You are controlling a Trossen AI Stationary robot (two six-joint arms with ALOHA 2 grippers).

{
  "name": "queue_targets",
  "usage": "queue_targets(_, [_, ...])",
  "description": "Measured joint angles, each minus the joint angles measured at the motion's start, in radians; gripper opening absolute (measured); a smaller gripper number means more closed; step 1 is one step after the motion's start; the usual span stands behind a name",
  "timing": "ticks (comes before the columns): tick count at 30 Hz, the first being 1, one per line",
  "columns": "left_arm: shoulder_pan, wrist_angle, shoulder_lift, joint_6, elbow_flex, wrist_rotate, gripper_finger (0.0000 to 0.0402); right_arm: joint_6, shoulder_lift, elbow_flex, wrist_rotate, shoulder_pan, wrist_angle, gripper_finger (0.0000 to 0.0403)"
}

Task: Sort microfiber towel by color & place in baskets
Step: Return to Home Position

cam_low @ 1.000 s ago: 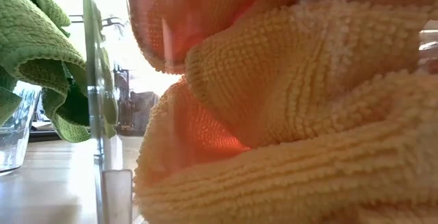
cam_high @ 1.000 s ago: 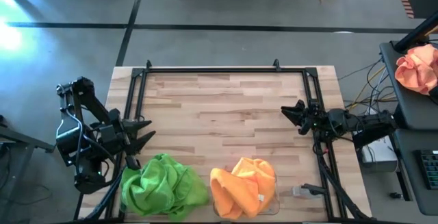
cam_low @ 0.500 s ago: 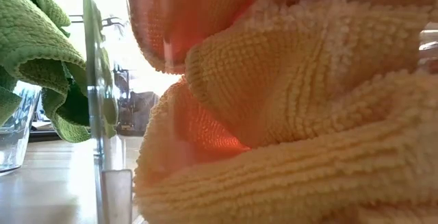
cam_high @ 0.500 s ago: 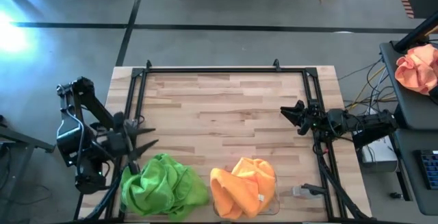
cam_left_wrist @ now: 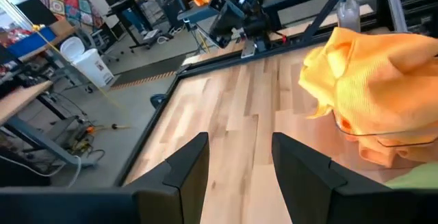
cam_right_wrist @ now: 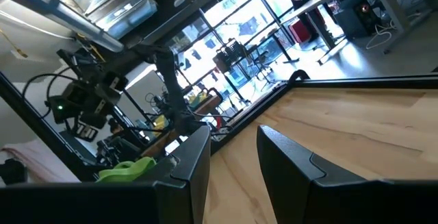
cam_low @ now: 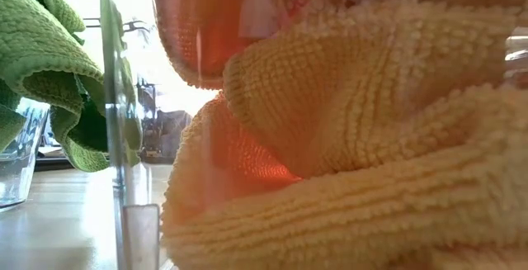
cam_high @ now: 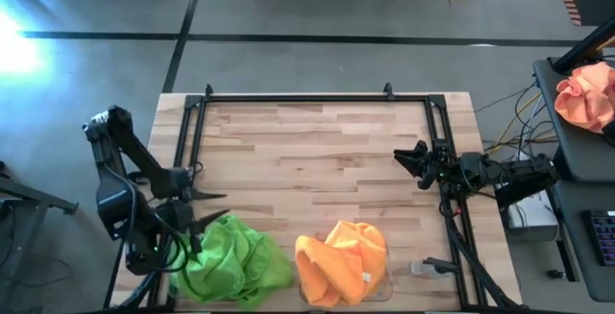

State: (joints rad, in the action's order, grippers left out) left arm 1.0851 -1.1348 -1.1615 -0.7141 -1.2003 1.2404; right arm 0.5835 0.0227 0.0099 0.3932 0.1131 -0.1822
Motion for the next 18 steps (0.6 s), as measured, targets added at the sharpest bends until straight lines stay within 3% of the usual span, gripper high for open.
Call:
queue_targets(5, [0.000, 0.258, 0.102, 0.078, 0.181, -0.005, 0.0145, 0.000, 0.000, 0.000, 0.000, 0.000, 0.000, 0.0114])
queue_targets(13, [-0.003, 1.008, 0.330, 0.532, 0.519, -0.123, 0.0145, 0.000, 0.000, 0.000, 0.000, 0.000, 0.000, 0.0114])
queue_targets(15, [-0.003, 1.120, 0.379, 0.592, 0.577, -0.130, 0.0145, 0.000, 0.000, 0.000, 0.000, 0.000, 0.000, 0.0114])
queue_targets(18, [-0.004, 1.161, 0.444, 0.604, 0.630, -0.130, 0.0145, 0.000, 0.000, 0.000, 0.000, 0.000, 0.000, 0.0114])
